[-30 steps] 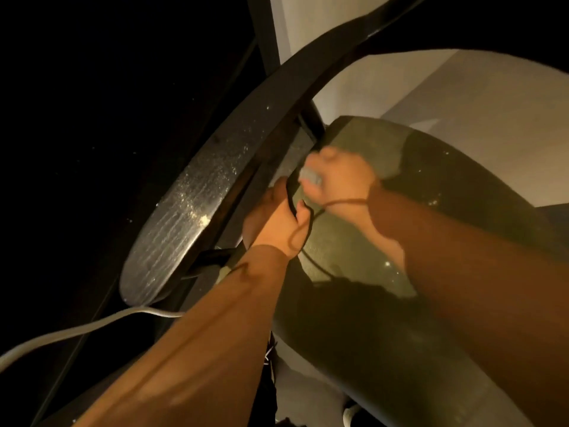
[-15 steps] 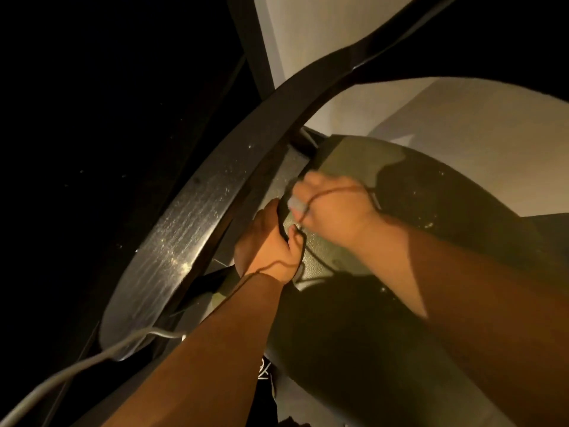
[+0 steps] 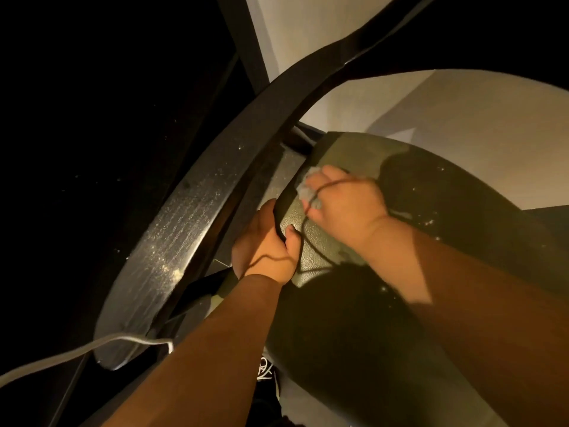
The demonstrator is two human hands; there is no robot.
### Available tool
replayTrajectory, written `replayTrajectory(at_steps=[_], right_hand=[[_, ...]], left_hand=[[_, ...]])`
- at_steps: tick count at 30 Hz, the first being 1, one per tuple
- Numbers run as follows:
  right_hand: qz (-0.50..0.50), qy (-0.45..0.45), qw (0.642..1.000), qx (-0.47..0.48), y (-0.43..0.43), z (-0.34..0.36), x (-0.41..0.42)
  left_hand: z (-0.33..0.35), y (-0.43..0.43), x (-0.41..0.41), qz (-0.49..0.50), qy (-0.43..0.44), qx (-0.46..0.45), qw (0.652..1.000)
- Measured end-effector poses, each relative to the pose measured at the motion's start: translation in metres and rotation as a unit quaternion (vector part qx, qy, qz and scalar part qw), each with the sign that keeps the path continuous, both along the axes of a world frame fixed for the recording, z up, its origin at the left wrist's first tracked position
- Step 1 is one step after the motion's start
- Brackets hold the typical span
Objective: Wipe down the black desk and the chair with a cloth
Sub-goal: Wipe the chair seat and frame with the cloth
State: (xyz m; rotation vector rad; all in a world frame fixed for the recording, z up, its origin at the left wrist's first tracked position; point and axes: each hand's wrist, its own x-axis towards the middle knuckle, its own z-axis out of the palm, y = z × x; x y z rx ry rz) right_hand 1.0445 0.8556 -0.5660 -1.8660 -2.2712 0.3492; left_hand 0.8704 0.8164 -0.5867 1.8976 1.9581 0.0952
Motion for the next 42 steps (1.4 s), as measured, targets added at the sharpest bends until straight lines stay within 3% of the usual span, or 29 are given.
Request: replayTrajectory(at_steps=[3,6,7,10,12,14,16,17,18,19,23,24,26,28,29,30,31,32,33,34,37,39,42], right_hand=[[0.058,-0.004,0.998,0.006,0.011,-0.011,0.024],[0.032,-0.165,0.983,0.076,0.043,-0.009,0.075],[-0.02,-0.201,0.975,0.088,0.05,0.0,0.088],[-0.143,-0.143,0.979,0.031,0.05,0.004,0.092],[-0.089,-0.042,0.994,-0.05,0.031,-0.002,0.061],[-0.034,0.092,0.994,-0.048,0.004,-0.01,0.032],[0.01,0.051,0.998,0.019,-0.014,-0.022,0.026],[0.01,0.071,0.997,-0.027,-0.016,-0.02,0.032],[0.016,0.067,0.998,0.004,-0.012,-0.019,0.043],[0.01,0.015,1.0,-0.005,-0.004,-0.009,0.056],[-0.142,-0.097,0.985,0.013,0.018,0.004,0.096],[-0.148,-0.084,0.985,0.015,0.014,-0.003,0.089],[-0.212,-0.04,0.972,-0.095,-0.001,0.001,0.057],[-0.131,-0.105,0.981,-0.094,-0.033,-0.014,0.018],[-0.084,-0.092,0.988,-0.087,-0.042,-0.014,0.006],[-0.031,-0.067,0.992,-0.102,-0.052,-0.023,0.008],[-0.007,0.023,0.998,-0.063,-0.055,-0.017,0.011],[-0.054,0.096,0.994,-0.006,-0.053,-0.029,0.023],[-0.064,0.1,0.993,0.011,-0.049,-0.024,0.039],[-0.06,0.019,0.997,0.05,-0.04,-0.025,0.055],[-0.165,-0.074,0.984,-0.001,-0.023,-0.005,0.093],[-0.255,-0.063,0.965,0.001,-0.021,-0.001,0.096],[-0.258,0.01,0.966,-0.028,-0.047,-0.004,0.059]], left_hand=[[-0.002,-0.002,0.0,0.0,-0.009,0.009,1.0],[-0.002,-0.004,0.0,-0.001,-0.012,0.02,1.0],[-0.002,-0.003,0.0,0.004,-0.007,0.011,1.0],[-0.003,-0.002,-0.001,0.011,0.001,0.001,1.0],[-0.002,-0.003,0.001,0.005,-0.005,0.008,1.0],[-0.002,-0.003,0.001,0.003,-0.008,0.015,1.0],[-0.003,-0.003,0.001,0.01,0.0,0.013,1.0],[-0.003,-0.003,0.0,0.013,-0.001,0.014,1.0],[-0.003,-0.003,0.0,0.015,-0.006,0.018,1.0],[-0.002,-0.004,-0.001,0.013,-0.014,0.023,1.0],[-0.004,-0.004,-0.001,0.005,-0.001,0.024,1.0],[-0.004,-0.004,-0.001,0.005,-0.001,0.027,1.0],[-0.003,-0.006,0.0,0.0,-0.008,0.035,0.999],[-0.003,-0.006,0.0,-0.007,-0.012,0.041,0.999],[-0.004,-0.006,-0.001,-0.011,-0.011,0.041,0.999],[-0.005,-0.006,-0.002,-0.013,-0.009,0.04,0.999],[-0.006,-0.006,-0.002,-0.014,-0.006,0.04,0.999],[-0.007,-0.006,-0.002,-0.015,-0.005,0.038,0.999],[-0.007,-0.005,-0.002,-0.017,-0.004,0.038,0.999],[-0.008,-0.006,-0.003,-0.02,-0.005,0.039,0.999],[-0.009,-0.006,-0.004,-0.031,-0.012,0.046,0.998],[-0.009,-0.006,-0.005,-0.036,-0.018,0.048,0.998],[-0.006,-0.009,-0.004,-0.045,-0.016,0.045,0.998]])
